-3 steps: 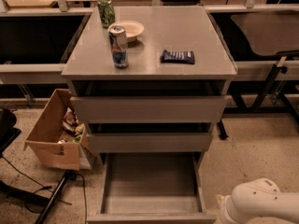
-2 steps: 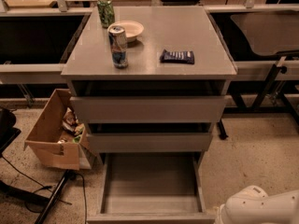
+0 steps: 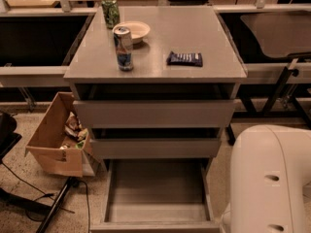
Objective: Close bottom drawer
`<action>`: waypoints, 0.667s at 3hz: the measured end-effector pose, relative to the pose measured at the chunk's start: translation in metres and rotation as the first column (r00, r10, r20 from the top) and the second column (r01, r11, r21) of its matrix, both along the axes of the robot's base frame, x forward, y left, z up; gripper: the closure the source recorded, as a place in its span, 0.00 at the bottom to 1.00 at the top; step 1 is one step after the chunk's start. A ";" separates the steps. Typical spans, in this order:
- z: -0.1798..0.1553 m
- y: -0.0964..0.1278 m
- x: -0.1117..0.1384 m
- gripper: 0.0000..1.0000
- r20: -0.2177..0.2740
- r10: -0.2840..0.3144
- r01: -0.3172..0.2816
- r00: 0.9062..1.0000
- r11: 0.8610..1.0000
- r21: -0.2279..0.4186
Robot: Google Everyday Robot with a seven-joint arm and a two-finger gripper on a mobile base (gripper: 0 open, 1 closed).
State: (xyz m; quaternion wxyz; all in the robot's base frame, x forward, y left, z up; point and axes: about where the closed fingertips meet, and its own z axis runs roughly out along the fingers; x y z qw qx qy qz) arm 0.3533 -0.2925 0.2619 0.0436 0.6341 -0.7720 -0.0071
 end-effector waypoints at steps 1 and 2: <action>-0.044 0.017 0.012 1.00 0.020 -0.018 0.018 1.000 1.000 -0.017; -0.043 0.015 0.012 1.00 0.028 -0.006 0.006 1.000 1.000 -0.019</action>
Offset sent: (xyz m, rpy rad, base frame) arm 0.0096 0.0119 -0.0355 -0.0120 -0.0114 -0.0185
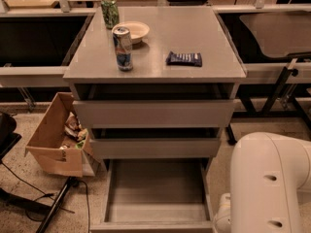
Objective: Close bottom drawer
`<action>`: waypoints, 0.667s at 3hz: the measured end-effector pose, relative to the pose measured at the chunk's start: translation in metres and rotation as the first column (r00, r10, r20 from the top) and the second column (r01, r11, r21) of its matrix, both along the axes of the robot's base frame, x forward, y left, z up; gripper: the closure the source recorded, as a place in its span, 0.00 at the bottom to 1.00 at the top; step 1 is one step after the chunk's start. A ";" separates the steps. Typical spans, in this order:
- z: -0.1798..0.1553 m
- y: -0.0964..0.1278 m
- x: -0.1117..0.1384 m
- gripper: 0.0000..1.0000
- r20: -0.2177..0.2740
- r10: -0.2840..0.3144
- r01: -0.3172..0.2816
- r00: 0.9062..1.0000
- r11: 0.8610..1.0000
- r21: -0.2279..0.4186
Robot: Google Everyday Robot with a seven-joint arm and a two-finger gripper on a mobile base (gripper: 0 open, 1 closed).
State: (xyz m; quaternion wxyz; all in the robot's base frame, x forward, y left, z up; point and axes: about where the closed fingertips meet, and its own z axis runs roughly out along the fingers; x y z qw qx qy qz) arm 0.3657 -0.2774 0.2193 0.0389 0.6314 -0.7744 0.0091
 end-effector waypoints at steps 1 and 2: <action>-0.023 0.017 -0.013 1.00 0.003 0.007 -0.007 1.000 0.997 0.080; -0.064 0.036 -0.030 1.00 0.044 0.002 -0.011 0.999 0.977 0.214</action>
Offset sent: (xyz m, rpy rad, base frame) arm -0.0663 0.0483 -0.1296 0.4271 -0.1225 -0.0327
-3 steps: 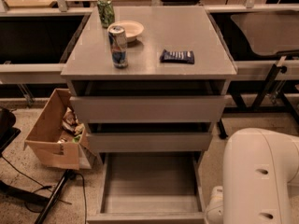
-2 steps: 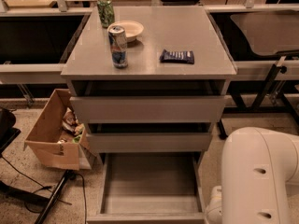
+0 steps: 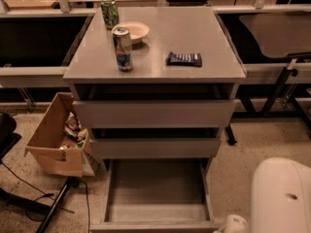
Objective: Close bottom drawer
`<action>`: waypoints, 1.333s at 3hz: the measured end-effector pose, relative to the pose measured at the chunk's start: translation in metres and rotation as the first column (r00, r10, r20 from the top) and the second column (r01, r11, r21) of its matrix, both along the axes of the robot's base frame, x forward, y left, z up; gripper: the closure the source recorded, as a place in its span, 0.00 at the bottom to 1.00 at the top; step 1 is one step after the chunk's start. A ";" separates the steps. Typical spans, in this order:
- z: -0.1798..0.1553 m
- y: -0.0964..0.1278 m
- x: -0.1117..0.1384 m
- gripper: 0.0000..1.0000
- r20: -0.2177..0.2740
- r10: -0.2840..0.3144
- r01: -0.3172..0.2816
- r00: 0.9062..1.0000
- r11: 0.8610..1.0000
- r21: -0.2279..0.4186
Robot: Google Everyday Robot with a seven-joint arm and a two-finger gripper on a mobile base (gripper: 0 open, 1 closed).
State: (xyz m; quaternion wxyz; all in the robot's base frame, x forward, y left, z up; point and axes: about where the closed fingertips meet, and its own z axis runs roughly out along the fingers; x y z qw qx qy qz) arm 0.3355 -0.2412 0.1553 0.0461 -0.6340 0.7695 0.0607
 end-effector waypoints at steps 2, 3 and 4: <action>-0.060 0.037 0.031 1.00 0.186 -0.009 -0.035 0.983 0.973 0.228; -0.060 0.049 0.065 1.00 0.288 -0.027 -0.051 0.957 0.964 0.261; -0.059 0.051 0.067 1.00 0.298 -0.031 -0.052 0.954 0.963 0.266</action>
Offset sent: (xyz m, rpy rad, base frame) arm 0.0584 0.0529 -0.0814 0.3029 -0.2687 0.0285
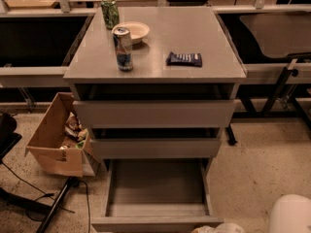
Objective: Close bottom drawer
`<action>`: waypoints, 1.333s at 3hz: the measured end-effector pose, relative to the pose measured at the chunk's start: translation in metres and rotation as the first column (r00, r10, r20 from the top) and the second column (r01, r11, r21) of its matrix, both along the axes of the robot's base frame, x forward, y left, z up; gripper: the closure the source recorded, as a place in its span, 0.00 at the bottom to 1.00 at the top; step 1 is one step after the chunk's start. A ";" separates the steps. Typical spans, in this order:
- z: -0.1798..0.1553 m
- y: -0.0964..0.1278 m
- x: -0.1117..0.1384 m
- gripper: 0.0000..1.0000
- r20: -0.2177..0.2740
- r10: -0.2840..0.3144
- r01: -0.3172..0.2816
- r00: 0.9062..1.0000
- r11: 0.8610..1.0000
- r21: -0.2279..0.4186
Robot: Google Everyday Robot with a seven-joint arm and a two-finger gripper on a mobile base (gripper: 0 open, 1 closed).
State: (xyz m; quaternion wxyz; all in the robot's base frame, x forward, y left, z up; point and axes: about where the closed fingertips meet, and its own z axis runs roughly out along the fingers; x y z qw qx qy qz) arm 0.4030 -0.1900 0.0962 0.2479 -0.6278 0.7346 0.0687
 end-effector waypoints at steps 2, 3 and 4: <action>0.016 0.012 0.031 1.00 0.084 -0.018 0.014 0.996 0.999 0.046; 0.038 0.023 0.064 1.00 0.155 -0.027 0.013 0.988 0.996 0.092; 0.038 0.023 0.064 1.00 0.155 -0.027 0.013 0.988 0.996 0.092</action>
Offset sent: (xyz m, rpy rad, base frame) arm 0.1403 0.0489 0.0867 0.2107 -0.3524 -0.0575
